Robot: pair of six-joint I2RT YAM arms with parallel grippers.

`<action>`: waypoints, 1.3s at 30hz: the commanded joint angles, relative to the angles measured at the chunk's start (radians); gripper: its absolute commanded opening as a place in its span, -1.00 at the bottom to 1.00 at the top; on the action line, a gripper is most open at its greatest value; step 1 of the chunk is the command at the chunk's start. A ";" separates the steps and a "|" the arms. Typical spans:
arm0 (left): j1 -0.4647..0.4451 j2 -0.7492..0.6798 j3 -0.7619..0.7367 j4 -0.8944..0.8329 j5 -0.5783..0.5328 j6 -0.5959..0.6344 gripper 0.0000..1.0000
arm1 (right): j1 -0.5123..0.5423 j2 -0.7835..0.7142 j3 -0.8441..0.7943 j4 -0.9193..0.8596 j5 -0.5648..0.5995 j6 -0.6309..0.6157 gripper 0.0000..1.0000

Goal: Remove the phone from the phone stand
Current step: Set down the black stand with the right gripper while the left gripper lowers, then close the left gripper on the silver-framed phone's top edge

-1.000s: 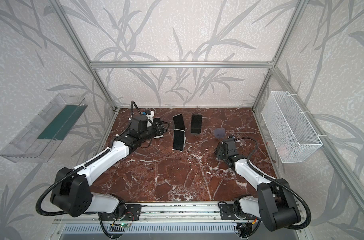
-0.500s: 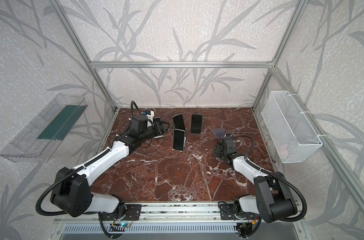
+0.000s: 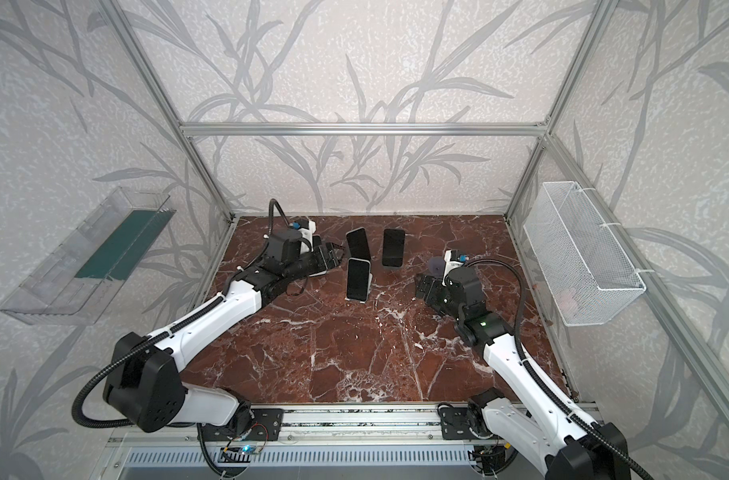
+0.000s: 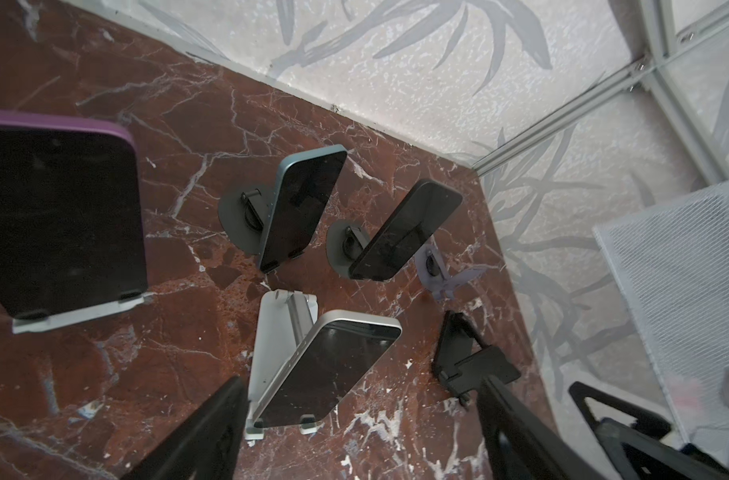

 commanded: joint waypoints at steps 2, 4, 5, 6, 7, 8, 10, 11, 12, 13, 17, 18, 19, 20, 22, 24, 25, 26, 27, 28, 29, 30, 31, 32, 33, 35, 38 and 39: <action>-0.120 0.073 0.116 -0.200 -0.195 0.211 0.98 | 0.036 -0.070 -0.039 0.008 0.034 -0.051 0.80; -0.163 0.115 0.153 -0.262 -0.277 0.264 0.98 | 0.035 -0.102 -0.073 0.032 0.077 -0.080 0.87; -0.178 0.138 0.166 -0.280 -0.304 0.276 0.98 | 0.035 -0.116 -0.082 0.033 0.099 -0.101 0.88; -0.185 0.156 0.177 -0.294 -0.313 0.281 0.98 | 0.035 -0.120 -0.089 0.037 0.113 -0.114 0.89; -0.191 0.176 0.186 -0.304 -0.313 0.279 0.98 | 0.035 -0.123 -0.095 0.036 0.140 -0.120 0.91; -0.196 0.194 0.200 -0.317 -0.312 0.274 0.98 | 0.035 -0.122 -0.104 0.039 0.157 -0.124 0.91; -0.209 0.216 0.225 -0.340 -0.339 0.269 0.98 | 0.034 -0.122 -0.124 0.050 0.181 -0.127 0.91; -0.220 0.221 0.232 -0.346 -0.368 0.267 0.98 | 0.036 -0.123 -0.143 0.061 0.205 -0.121 0.91; -0.232 0.220 0.232 -0.342 -0.396 0.269 0.98 | 0.037 -0.125 -0.164 0.079 0.228 -0.105 0.91; -0.248 0.221 0.228 -0.333 -0.443 0.269 0.99 | 0.037 -0.129 -0.189 0.095 0.247 -0.091 0.91; -0.315 0.216 0.188 -0.252 -0.587 0.278 0.98 | 0.037 -0.166 -0.238 0.139 0.267 -0.073 0.91; -0.329 0.218 0.173 -0.229 -0.624 0.281 0.98 | 0.036 -0.175 -0.240 0.136 0.276 -0.073 0.91; -0.340 0.221 0.153 -0.197 -0.656 0.273 0.98 | 0.038 -0.184 -0.243 0.130 0.277 -0.068 0.91; -0.341 0.224 0.128 -0.156 -0.665 0.260 0.98 | 0.038 -0.193 -0.246 0.126 0.270 -0.060 0.91; -0.341 0.241 0.099 -0.096 -0.662 0.245 0.98 | 0.038 -0.200 -0.256 0.141 0.248 -0.053 0.90; -0.341 0.263 0.107 -0.073 -0.655 0.253 0.98 | 0.041 -0.199 -0.264 0.150 0.247 -0.047 0.90; -0.341 0.275 0.116 -0.073 -0.673 0.259 0.98 | 0.042 -0.192 -0.263 0.149 0.247 -0.047 0.90; -0.342 0.284 0.123 -0.073 -0.708 0.262 0.98 | 0.043 -0.186 -0.263 0.149 0.244 -0.044 0.90; -0.341 0.290 0.128 -0.073 -0.736 0.264 0.98 | 0.045 -0.180 -0.264 0.152 0.241 -0.041 0.88; -0.339 0.296 0.128 -0.061 -0.753 0.274 0.98 | 0.050 -0.171 -0.267 0.161 0.240 -0.040 0.87; -0.339 0.301 0.126 -0.042 -0.756 0.289 0.99 | 0.056 -0.160 -0.272 0.173 0.242 -0.034 0.86; -0.338 0.308 0.126 -0.032 -0.751 0.299 0.98 | 0.063 -0.148 -0.275 0.184 0.244 -0.034 0.85; -0.338 0.317 0.129 -0.026 -0.741 0.307 0.98 | 0.072 -0.136 -0.276 0.187 0.248 -0.033 0.85; -0.338 0.329 0.131 -0.021 -0.732 0.311 0.98 | 0.083 -0.123 -0.270 0.188 0.252 -0.038 0.84; -0.337 0.342 0.135 -0.020 -0.726 0.310 0.98 | 0.092 -0.114 -0.266 0.188 0.262 -0.043 0.84; -0.322 0.365 0.151 -0.044 -0.696 0.297 0.98 | 0.111 -0.101 -0.257 0.184 0.290 -0.059 0.85; -0.296 0.374 0.158 -0.045 -0.665 0.290 0.98 | 0.122 -0.097 -0.251 0.176 0.299 -0.073 0.84; -0.287 0.374 0.162 -0.044 -0.653 0.282 0.98 | 0.123 -0.097 -0.252 0.178 0.299 -0.073 0.84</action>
